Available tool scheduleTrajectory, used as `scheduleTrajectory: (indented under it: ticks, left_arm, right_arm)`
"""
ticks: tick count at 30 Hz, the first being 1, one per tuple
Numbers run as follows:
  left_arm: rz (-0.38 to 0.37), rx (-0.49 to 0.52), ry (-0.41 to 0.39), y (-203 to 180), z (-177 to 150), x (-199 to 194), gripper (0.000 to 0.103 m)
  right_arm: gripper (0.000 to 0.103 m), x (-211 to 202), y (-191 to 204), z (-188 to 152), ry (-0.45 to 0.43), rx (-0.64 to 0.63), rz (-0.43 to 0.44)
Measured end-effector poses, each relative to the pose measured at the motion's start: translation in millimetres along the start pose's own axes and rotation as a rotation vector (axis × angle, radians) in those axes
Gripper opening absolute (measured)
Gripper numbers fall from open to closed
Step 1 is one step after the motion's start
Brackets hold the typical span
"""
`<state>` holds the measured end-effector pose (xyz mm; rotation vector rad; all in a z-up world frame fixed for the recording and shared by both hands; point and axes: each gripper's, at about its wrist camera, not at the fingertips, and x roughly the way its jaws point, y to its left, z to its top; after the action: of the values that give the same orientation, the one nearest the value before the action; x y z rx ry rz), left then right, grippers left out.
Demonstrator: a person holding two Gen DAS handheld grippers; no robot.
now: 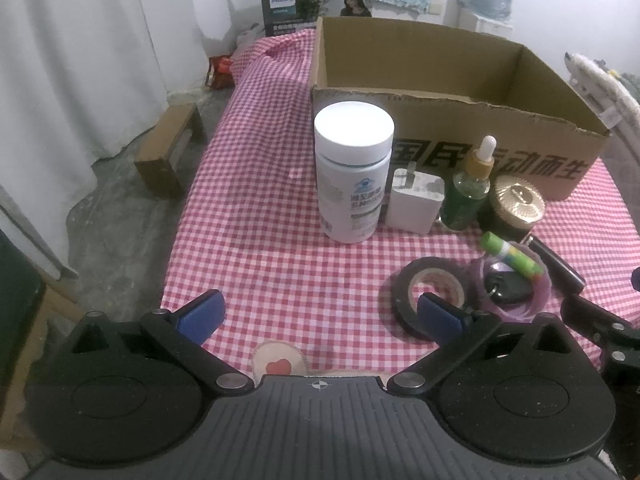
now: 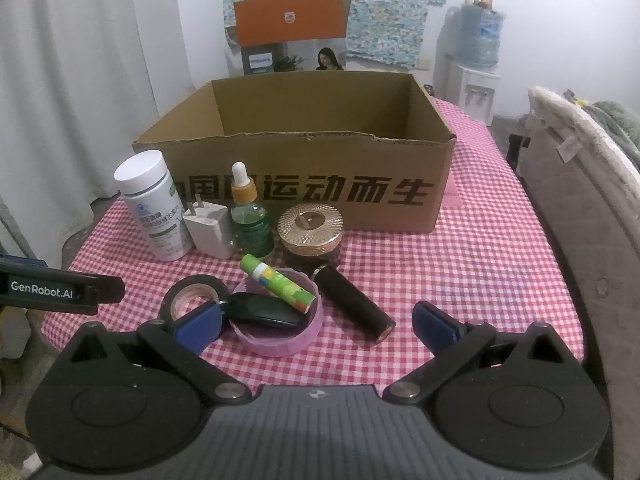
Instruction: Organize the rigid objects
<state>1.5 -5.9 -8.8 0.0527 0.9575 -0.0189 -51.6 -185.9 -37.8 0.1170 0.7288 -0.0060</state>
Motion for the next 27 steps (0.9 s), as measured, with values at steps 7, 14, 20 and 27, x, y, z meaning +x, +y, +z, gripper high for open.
scheduleTrajectory:
  ticks: [7, 14, 20, 27]
  left_arm:
    - [-0.002, 0.0, 0.002, 0.1, 0.9, 0.9, 0.103]
    - [-0.002, 0.001, 0.002, 0.1, 0.6, 0.8, 0.103]
    - [-0.002, 0.0, 0.003, 0.1, 0.6, 0.9, 0.103]
    - [0.002, -0.001, 0.006, 2.4, 1.1, 1.9, 0.103]
  right_arm:
    - [0.103, 1.9, 0.8, 0.4, 0.005, 0.002, 0.0]
    - [0.103, 3.6, 2.1, 0.5, 0.01, -0.001, 0.005]
    - [0.103, 5.2, 2.6, 1.4, 0.011, -0.003, 0.006]
    - [0.103, 6.5, 2.6, 2.3, 0.016, -0.003, 0.007]
